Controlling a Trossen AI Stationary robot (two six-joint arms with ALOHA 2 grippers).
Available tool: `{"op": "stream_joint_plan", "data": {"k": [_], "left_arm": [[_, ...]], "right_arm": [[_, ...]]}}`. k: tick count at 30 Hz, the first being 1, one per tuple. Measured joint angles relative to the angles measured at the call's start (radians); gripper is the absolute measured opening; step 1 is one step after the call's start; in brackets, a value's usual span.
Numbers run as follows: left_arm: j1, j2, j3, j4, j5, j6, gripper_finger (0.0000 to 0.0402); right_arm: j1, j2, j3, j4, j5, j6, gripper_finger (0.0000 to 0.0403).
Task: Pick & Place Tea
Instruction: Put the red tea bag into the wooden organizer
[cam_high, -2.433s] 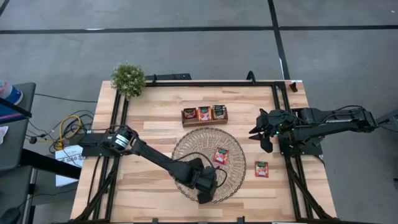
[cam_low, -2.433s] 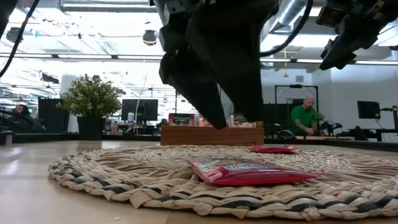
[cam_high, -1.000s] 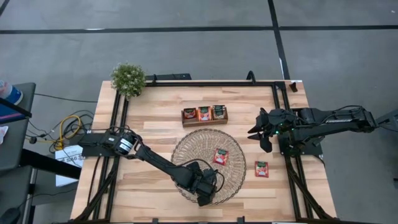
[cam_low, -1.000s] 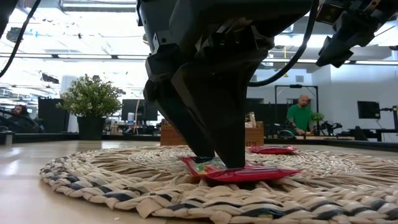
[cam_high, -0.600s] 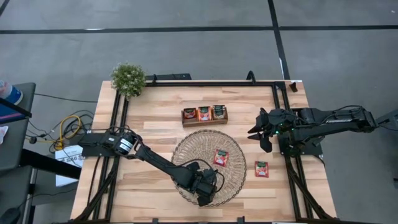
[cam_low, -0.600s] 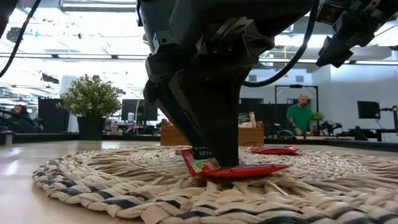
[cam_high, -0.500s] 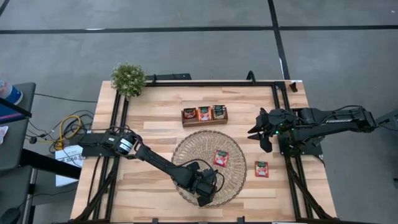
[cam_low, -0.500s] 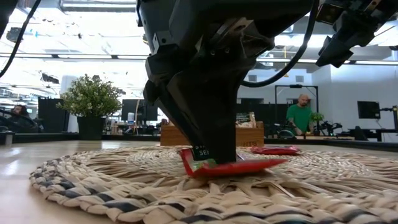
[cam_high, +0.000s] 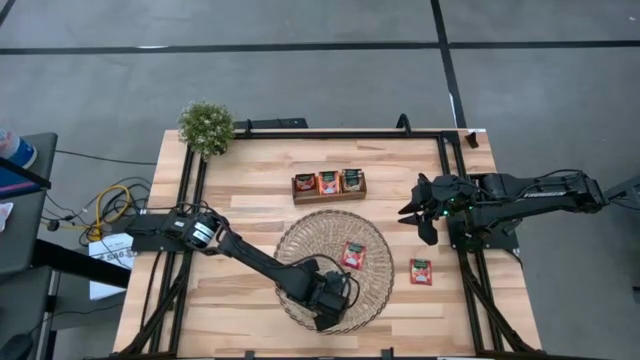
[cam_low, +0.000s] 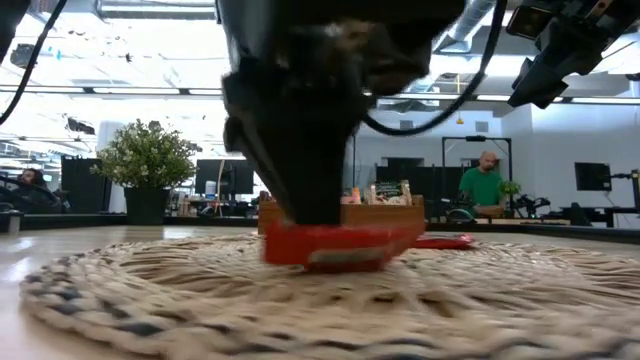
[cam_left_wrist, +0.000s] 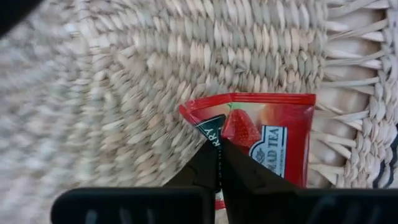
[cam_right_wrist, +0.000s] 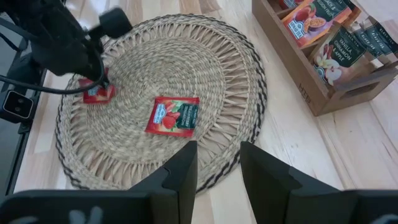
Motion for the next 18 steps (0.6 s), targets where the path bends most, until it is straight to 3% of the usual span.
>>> {"op": "stream_joint_plan", "data": {"k": [5, 11, 18], "left_arm": [[0.005, 0.0, 0.11, -0.163, -0.066, 0.046, 0.0002], [0.007, -0.002, 0.275, -0.4, -0.239, 0.122, 0.0001], [0.028, -0.003, 0.345, -0.73, -0.694, 0.189, 0.0001]], "right_arm": [[0.0, 0.0, 0.0, 0.0, 0.0, 0.0, 0.0113], [0.0, 0.0, 0.0, 0.0, 0.0, 0.0, 0.0113], [0.0, 0.0, 0.0, 0.002, 0.0, 0.0, 0.0113]]}}
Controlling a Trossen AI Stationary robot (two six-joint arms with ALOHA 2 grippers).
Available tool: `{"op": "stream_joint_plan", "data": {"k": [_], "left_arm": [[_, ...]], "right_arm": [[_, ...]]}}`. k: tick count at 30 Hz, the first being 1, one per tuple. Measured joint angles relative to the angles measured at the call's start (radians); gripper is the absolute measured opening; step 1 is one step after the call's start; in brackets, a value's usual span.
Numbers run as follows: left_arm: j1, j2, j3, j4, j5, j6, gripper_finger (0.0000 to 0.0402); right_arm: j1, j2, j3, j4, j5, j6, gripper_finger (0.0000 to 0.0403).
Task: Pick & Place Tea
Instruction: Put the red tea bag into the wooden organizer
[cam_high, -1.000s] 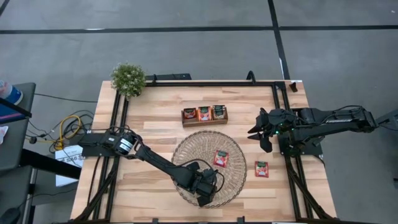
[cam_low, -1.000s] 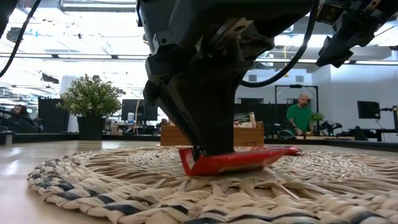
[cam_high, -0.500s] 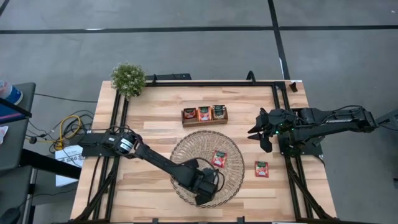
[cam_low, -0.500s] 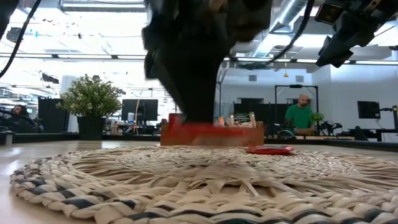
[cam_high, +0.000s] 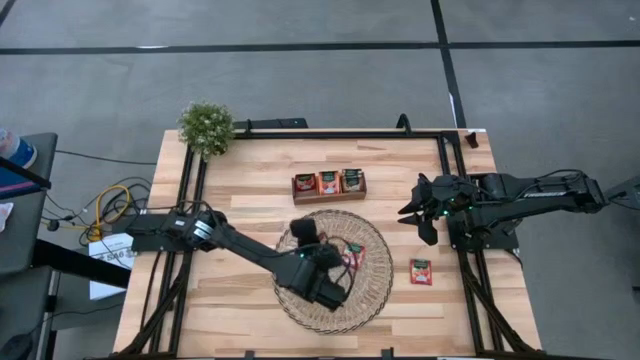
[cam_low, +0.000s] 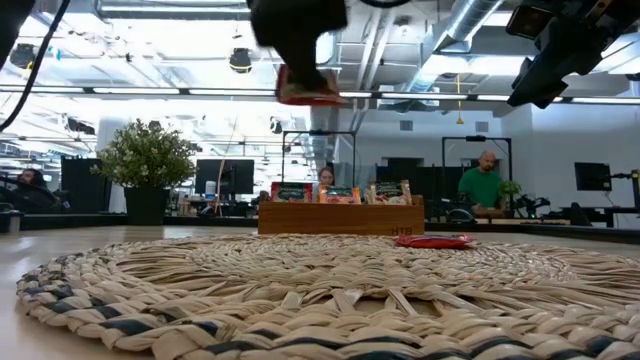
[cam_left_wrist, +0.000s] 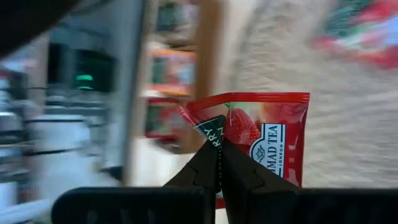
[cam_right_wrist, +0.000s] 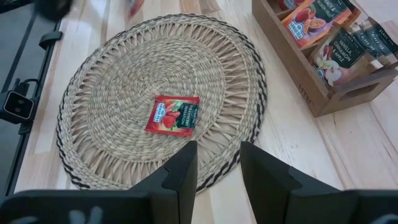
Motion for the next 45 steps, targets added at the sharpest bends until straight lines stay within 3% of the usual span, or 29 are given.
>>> {"op": "stream_joint_plan", "data": {"k": [8, 15, 23, 28, 37, 45], "left_arm": [[0.111, 0.004, -0.062, 0.006, -0.128, 0.173, 0.0001], [0.212, 0.005, -0.189, 0.006, -0.257, 0.149, 0.0001], [0.281, -0.09, -0.384, 0.014, -0.284, -0.002, 0.0], [0.296, -0.193, -0.484, 0.095, -0.282, -0.002, 0.0], [0.355, -0.362, -0.724, 0.578, -0.141, 0.465, 0.0], [0.434, -0.39, -0.762, 0.786, -0.116, 0.627, 0.0]], "right_arm": [[0.0, 0.0, 0.0, 0.0, 0.0, 0.0, 0.0113], [0.0, 0.0, 0.0, 0.0, 0.0, 0.0, 0.0113], [0.0, 0.0, 0.0, 0.0, 0.0, -0.001, 0.0113], [0.0, 0.0, 0.0, 0.0, 0.006, -0.002, 0.0113], [0.0, 0.0, 0.0, 0.001, 0.031, -0.001, 0.0113], [0.0, 0.0, 0.0, 0.001, 0.031, -0.001, 0.0113]]}}
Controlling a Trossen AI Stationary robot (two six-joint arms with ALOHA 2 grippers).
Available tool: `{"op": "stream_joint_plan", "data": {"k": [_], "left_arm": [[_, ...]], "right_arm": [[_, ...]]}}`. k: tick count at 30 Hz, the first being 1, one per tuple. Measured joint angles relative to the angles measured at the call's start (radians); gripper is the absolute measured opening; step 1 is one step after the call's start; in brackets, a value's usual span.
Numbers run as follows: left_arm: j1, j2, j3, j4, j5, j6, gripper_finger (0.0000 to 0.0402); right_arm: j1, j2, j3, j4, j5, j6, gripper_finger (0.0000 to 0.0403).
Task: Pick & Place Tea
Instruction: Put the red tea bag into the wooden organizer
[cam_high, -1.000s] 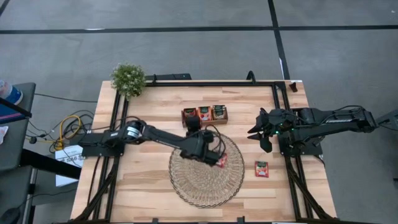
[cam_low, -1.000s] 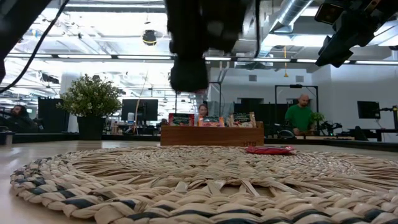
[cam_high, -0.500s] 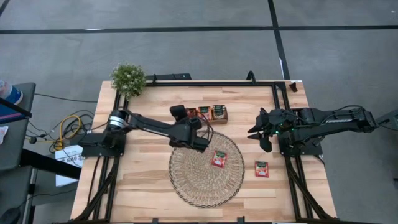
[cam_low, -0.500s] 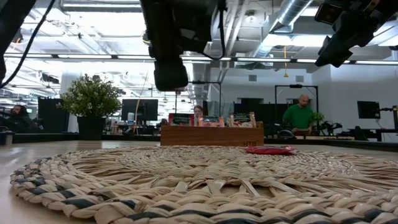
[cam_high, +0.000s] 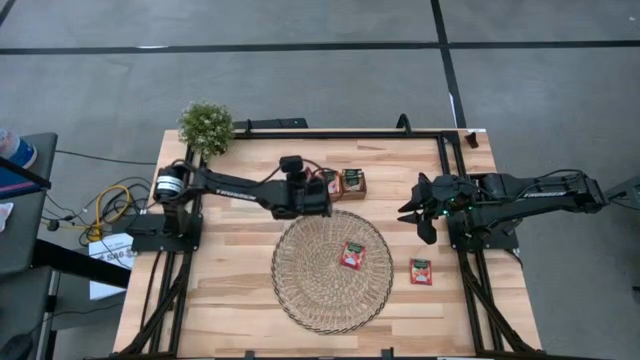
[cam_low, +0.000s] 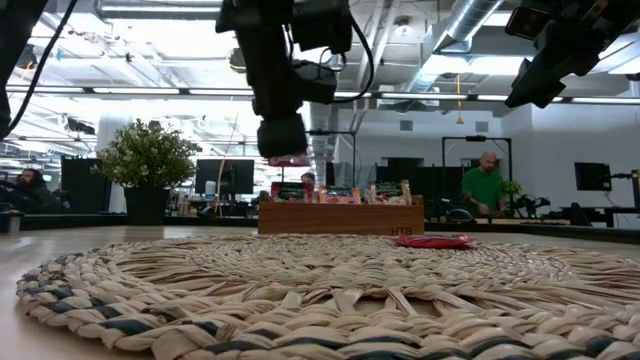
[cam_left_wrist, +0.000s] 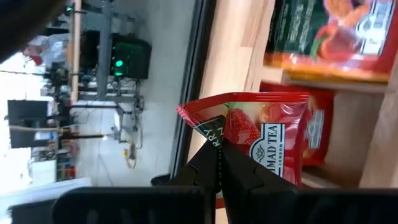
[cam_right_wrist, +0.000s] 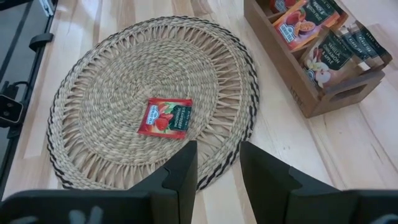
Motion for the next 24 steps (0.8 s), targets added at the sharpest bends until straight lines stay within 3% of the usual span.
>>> {"op": "stream_joint_plan", "data": {"k": [3, 13, 17, 24], "left_arm": [[0.014, 0.002, 0.0, 0.049, 0.051, 0.06, 0.0], [0.025, 0.003, -0.115, 0.205, 0.04, 0.153, 0.0], [0.025, 0.005, -0.142, 0.228, -0.013, 0.154, 0.0], [0.025, 0.005, -0.142, 0.28, 0.049, 0.154, 0.0]], "right_arm": [[0.0, 0.0, 0.0, 0.0, 0.0, 0.0, 0.0113], [0.0, 0.0, 0.0, 0.0, 0.0, 0.001, 0.0113], [0.0, 0.0, 0.0, 0.0, 0.0, 0.001, 0.0113], [0.0, 0.0, 0.0, 0.0, 0.032, 0.001, 0.0113]]}}
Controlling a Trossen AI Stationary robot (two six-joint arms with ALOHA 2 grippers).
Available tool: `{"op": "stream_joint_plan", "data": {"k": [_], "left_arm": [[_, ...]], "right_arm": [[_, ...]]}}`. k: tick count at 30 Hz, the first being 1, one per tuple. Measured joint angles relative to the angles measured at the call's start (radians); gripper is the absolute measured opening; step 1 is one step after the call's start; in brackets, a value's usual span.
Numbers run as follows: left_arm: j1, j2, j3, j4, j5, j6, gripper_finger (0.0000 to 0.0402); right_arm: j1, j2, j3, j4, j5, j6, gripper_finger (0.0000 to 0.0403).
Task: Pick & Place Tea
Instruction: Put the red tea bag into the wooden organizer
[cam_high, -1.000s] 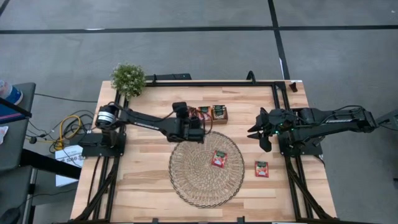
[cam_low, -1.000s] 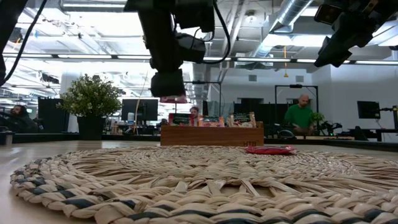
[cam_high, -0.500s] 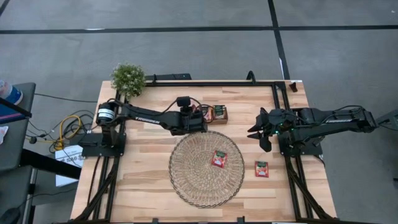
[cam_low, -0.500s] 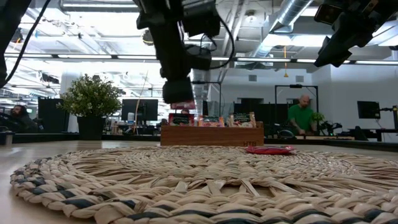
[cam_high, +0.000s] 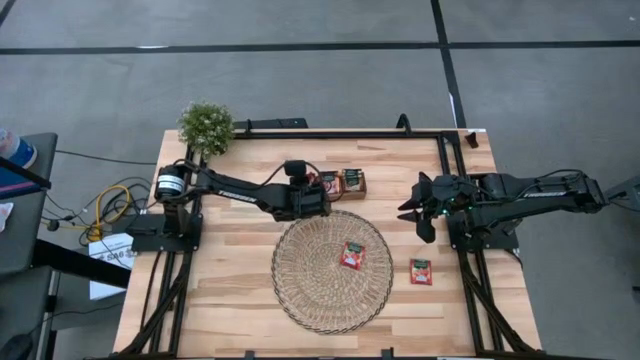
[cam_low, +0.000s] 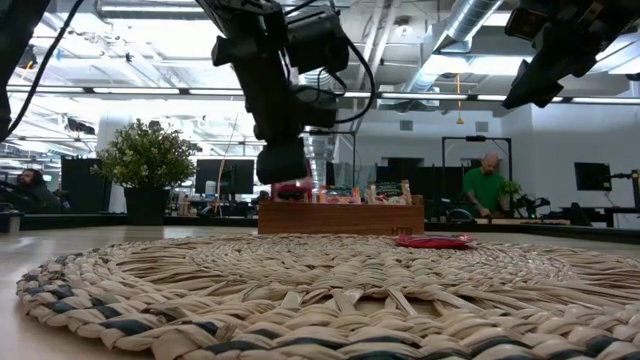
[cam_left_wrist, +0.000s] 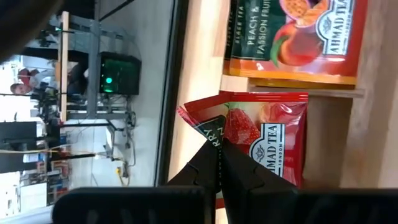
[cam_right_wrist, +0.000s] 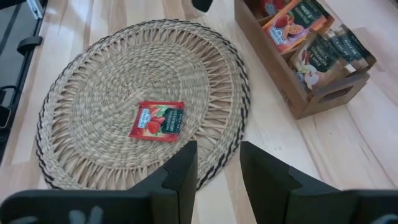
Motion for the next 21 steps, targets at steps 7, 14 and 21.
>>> {"op": "stream_joint_plan", "data": {"k": [7, 14, 21], "left_arm": [[0.007, 0.06, 0.0, 0.037, -0.01, 0.059, 0.0], [0.007, 0.105, 0.0, 0.064, -0.083, 0.088, 0.0], [0.007, 0.104, 0.001, 0.079, -0.098, 0.075, 0.0]], "right_arm": [[0.0, 0.0, 0.0, 0.007, 0.0, 0.0, 0.0113], [0.0, 0.0, 0.0, 0.018, -0.002, 0.002, 0.0113], [0.0, 0.0, 0.0, 0.041, -0.002, 0.001, 0.0113]]}}
